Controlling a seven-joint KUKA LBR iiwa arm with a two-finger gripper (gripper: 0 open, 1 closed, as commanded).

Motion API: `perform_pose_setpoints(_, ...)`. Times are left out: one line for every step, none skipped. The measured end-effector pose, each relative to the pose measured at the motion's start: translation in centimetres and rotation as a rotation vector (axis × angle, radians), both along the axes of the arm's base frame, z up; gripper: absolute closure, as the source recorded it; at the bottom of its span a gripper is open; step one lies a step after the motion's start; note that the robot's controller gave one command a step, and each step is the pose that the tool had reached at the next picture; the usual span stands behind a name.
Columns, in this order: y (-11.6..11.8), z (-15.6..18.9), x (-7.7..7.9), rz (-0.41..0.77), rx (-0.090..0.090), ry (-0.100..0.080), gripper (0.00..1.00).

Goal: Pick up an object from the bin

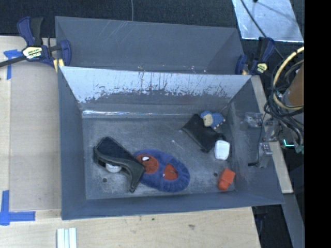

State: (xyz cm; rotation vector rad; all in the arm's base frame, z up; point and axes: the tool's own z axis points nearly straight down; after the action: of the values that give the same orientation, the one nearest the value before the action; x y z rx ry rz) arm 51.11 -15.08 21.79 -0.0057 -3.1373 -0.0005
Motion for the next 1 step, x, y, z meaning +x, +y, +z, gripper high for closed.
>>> perform_pose_setpoints(7.69, -13.52, 2.75, -0.051, 0.0, 0.0, 0.0)
